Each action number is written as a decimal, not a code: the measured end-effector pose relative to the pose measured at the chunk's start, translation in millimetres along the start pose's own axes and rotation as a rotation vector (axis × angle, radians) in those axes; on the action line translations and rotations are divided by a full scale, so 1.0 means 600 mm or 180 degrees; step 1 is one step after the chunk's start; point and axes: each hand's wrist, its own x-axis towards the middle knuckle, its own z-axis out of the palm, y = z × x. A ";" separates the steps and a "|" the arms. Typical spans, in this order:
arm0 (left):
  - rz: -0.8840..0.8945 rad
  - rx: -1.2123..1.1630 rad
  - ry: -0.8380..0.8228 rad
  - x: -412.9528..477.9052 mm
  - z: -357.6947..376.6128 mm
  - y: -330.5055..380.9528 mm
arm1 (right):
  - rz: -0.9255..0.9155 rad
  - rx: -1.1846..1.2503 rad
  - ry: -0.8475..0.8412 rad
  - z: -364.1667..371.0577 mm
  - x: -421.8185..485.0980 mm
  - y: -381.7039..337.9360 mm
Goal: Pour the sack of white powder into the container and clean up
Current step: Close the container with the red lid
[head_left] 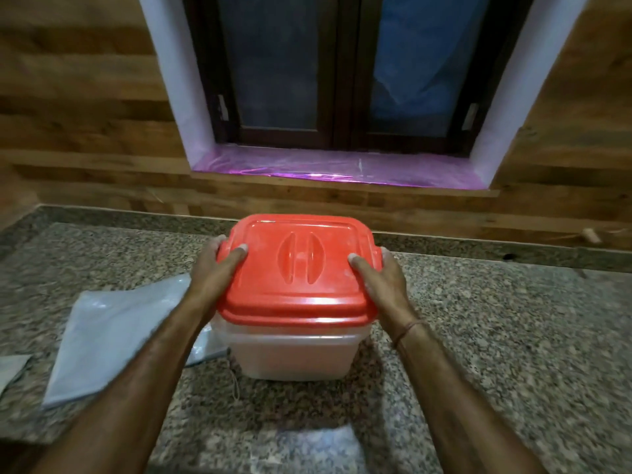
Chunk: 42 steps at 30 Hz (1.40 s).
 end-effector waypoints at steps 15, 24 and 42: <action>-0.0074 0.0010 -0.0259 0.002 -0.001 -0.050 | 0.0415 -0.0421 -0.0051 0.015 -0.015 0.017; 0.0004 0.0045 -0.0288 -0.006 0.003 -0.062 | 0.0377 -0.0369 0.0100 0.024 -0.045 0.031; -0.0507 0.0225 -0.0068 -0.035 -0.008 -0.047 | 0.0556 -0.0618 0.0667 -0.015 -0.101 0.038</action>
